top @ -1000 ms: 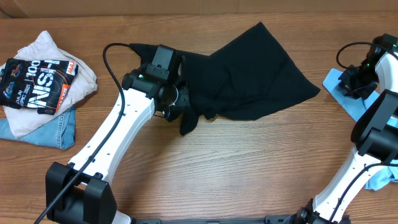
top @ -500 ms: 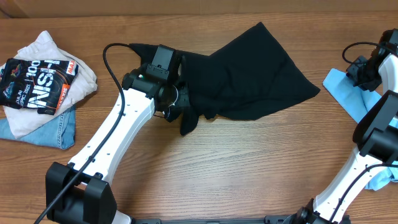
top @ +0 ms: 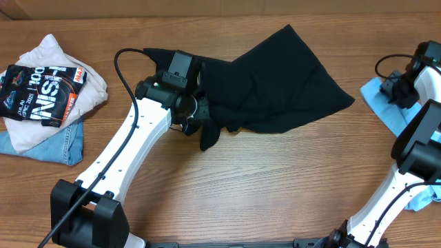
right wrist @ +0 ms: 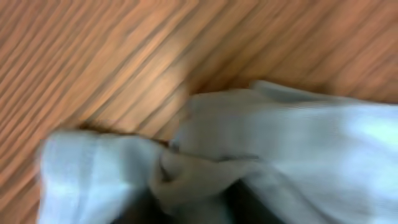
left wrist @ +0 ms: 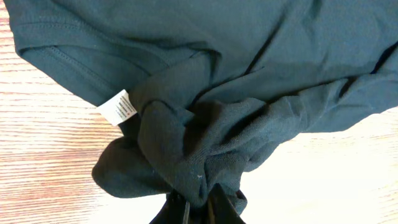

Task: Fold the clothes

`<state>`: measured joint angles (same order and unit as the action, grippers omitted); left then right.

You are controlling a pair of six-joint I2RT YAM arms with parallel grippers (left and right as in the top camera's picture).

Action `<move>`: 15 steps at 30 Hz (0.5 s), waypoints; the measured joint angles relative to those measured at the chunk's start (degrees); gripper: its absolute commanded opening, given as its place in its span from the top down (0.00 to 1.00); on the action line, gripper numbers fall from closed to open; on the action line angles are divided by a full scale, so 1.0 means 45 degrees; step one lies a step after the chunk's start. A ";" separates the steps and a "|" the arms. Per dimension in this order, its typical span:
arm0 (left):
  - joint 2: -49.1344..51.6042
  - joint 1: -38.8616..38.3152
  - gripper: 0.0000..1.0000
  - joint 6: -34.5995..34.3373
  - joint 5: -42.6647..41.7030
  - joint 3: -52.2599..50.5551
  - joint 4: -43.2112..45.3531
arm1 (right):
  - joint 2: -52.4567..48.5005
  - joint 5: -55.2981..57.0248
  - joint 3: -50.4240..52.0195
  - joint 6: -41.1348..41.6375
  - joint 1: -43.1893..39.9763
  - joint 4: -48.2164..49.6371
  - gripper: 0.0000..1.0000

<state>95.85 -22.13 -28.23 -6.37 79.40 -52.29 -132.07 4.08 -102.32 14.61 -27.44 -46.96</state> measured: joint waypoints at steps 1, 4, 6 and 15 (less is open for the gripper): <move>0.0000 0.0000 0.93 -0.0005 0.0000 0.0000 0.0000 | 0.0034 0.0053 0.0097 0.0029 -0.0053 0.0136 0.96; 0.0000 0.0000 0.94 -0.0005 0.0000 0.0000 0.0010 | 0.0087 -0.0039 0.0180 0.0053 -0.0141 0.0554 0.96; 0.0000 0.0000 0.93 -0.0005 0.0000 0.0000 0.0034 | 0.0053 -0.0194 0.0112 0.0078 -0.0146 0.0962 0.96; 0.0000 0.0000 0.94 0.0000 0.0000 0.0000 0.0083 | -0.0529 -0.0525 -0.5173 0.1141 -0.0398 0.0510 0.82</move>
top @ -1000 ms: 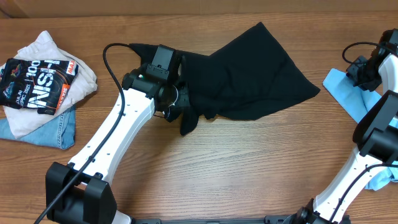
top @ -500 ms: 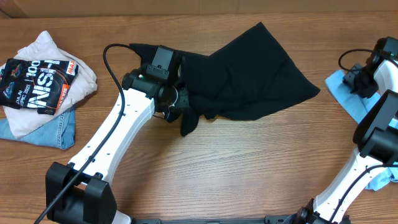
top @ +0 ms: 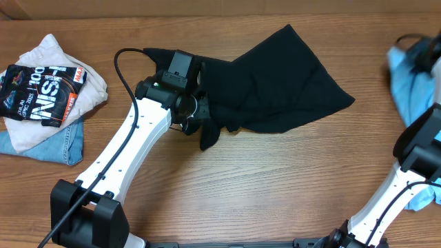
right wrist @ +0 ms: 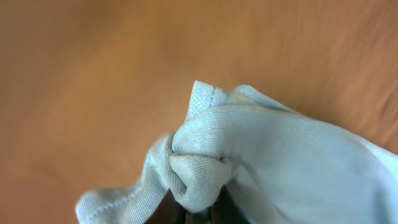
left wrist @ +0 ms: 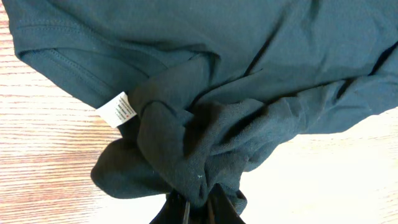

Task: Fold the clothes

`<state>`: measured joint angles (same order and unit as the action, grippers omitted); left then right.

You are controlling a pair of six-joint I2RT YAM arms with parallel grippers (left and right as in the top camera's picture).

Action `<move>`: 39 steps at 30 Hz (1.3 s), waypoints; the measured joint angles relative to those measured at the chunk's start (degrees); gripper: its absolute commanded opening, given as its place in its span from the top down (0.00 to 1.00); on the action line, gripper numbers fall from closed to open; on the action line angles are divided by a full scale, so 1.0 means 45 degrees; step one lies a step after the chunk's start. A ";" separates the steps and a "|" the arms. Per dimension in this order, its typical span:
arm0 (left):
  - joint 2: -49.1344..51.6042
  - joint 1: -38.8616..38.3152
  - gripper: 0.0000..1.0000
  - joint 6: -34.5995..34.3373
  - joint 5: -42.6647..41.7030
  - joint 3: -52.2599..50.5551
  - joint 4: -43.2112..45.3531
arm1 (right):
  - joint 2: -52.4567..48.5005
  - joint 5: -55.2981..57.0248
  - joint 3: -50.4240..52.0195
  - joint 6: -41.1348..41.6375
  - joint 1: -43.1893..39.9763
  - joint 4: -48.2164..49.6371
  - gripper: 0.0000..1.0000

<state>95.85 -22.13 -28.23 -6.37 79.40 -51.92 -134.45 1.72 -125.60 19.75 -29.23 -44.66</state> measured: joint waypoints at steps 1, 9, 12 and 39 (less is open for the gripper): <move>0.0000 0.0000 0.94 0.0000 0.0000 0.0000 0.0000 | 0.0005 0.0000 -0.0719 0.0083 -0.0039 0.0039 0.79; 0.0000 0.0000 0.89 0.0039 0.0000 0.0000 0.0000 | 0.0296 -0.0034 -0.2725 0.0301 -0.0146 -0.0831 0.12; 0.0000 0.0000 0.88 0.0039 0.0000 0.0000 0.0000 | 0.0267 -0.0063 -0.2686 0.0228 -0.0136 -0.1870 0.10; 0.0000 0.0000 0.91 0.0039 0.0573 0.0000 -0.0097 | 0.0763 -0.1311 -0.2667 -0.1705 0.1545 -0.9952 0.21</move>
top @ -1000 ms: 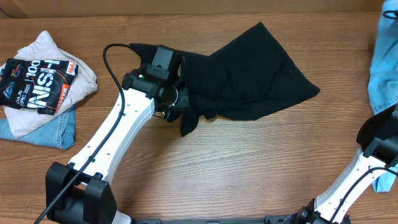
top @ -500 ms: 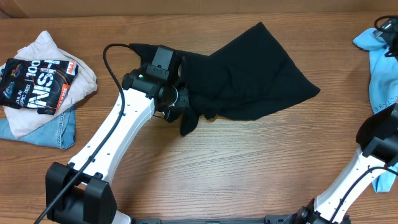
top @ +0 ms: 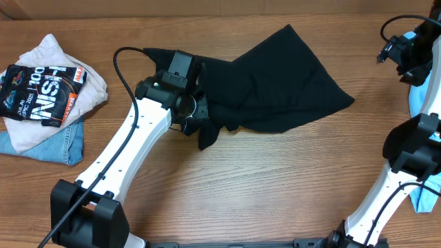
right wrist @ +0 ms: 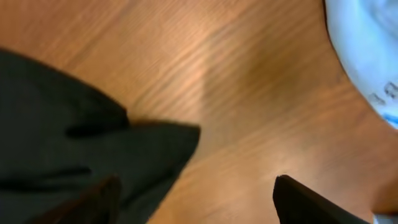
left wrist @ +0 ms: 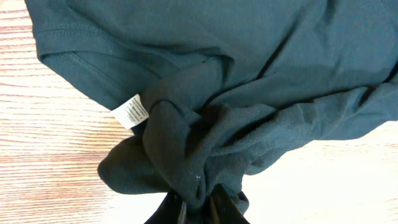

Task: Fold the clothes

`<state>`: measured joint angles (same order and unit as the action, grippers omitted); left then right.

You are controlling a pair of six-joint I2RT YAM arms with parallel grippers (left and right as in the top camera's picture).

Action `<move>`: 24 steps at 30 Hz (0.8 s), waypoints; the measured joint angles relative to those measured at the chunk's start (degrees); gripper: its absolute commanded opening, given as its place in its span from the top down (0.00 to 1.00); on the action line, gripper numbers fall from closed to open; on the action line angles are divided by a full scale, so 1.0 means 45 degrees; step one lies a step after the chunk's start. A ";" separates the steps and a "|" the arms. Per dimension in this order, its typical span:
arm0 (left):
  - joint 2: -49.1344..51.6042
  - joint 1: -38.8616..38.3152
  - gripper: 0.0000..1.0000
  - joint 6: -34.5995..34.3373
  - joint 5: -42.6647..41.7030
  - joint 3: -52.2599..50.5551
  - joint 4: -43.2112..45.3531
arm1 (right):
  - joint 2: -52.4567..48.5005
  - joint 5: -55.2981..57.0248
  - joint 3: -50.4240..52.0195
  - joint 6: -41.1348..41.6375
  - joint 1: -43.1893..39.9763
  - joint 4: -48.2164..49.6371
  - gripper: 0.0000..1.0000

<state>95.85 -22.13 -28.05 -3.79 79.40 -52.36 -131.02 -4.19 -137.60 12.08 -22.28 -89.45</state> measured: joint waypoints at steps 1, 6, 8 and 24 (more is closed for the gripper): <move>0.0000 0.0000 0.91 0.0000 0.0005 0.0000 -0.0005 | 0.0151 0.0005 0.0000 0.0000 -0.0005 -0.0282 0.23; 0.0000 0.0015 0.93 0.0015 0.0010 0.0000 -0.0005 | 0.1054 0.0034 0.0000 -0.0024 0.0155 -0.1554 0.25; 0.0000 0.0087 0.93 0.0160 0.0005 0.0000 -0.0005 | 0.1496 0.0034 0.0019 -0.0019 0.0311 -0.1700 0.25; 0.0000 0.2948 0.23 0.0962 0.0709 0.0000 0.1506 | 0.4027 0.0287 0.4197 0.0029 0.2142 -0.1316 0.25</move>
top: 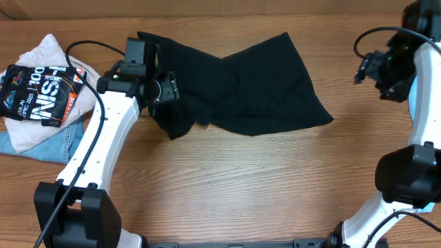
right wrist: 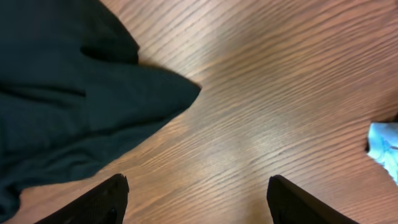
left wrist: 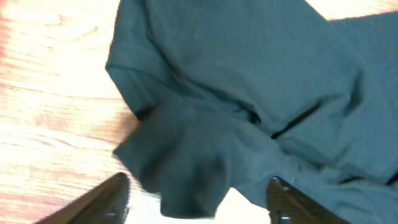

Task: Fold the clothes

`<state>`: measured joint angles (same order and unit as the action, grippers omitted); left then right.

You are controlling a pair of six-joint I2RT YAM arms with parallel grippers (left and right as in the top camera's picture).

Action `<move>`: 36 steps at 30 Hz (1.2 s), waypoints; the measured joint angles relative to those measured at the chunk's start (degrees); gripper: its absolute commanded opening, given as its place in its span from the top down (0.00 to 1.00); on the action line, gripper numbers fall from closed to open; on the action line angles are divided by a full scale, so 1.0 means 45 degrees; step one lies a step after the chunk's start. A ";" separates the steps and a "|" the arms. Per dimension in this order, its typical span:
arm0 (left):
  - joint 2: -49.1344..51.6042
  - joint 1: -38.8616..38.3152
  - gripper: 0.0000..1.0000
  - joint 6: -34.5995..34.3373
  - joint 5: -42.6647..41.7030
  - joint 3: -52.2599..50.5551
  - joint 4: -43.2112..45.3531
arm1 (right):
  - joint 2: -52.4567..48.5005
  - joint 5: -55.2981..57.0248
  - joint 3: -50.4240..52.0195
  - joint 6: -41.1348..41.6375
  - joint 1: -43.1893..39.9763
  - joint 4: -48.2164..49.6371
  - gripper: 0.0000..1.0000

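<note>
A black shirt (top: 234, 83) lies crumpled across the back middle of the wooden table (top: 241, 186). My left gripper (top: 162, 89) stands open over the shirt's bunched left end (left wrist: 186, 168), fingers wide apart on either side of the bunch, holding nothing. My right gripper (top: 375, 72) is open above bare wood, just right of the shirt's pointed right corner (right wrist: 155, 99). Both wrist views show the jaws spread: the left gripper (left wrist: 196, 205) and the right gripper (right wrist: 196, 205).
A pile of clothes sits at the far left: a beige garment (top: 48, 52) with a black printed piece (top: 38, 93) on top, and blue jeans (top: 48, 148) beneath. A pale blue cloth (right wrist: 384, 146) lies at the right edge.
My left gripper, then shut on the shirt's bunch, is now open and further left and back. The shirt has shifted left with it. My right gripper has come inward and nearer the shirt's right corner.
At first my left gripper was shut on the black shirt's bunch and my right was shut on the pale blue cloth at the right edge. Then the right held that cloth further back. Later it was open, the cloth let go. Now both are open.
</note>
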<state>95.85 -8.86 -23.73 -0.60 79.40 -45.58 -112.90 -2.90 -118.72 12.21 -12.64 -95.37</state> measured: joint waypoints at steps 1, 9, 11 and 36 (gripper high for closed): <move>0.0000 -0.0010 0.23 -0.0005 0.0005 0.0000 0.0000 | 0.0000 0.0024 0.0136 0.0000 0.0058 0.0068 0.25; 0.0000 -0.0015 0.34 0.0039 -0.0209 0.0000 -0.1622 | 0.0000 0.0146 0.0879 0.0000 0.0403 0.0622 0.24; 0.0000 -0.0034 0.39 0.0019 -0.0277 -0.0010 -0.1885 | 0.0000 0.0185 0.0884 0.0000 0.0403 0.0685 0.25; 0.0039 -0.0155 0.50 -0.1996 -0.1292 -0.2157 0.3662 | 0.0000 0.0189 0.0884 0.0005 0.0403 0.0865 0.24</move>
<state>96.03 -9.56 -32.71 -6.42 69.69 -29.10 -112.90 -2.04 -114.74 12.23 -10.83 -91.48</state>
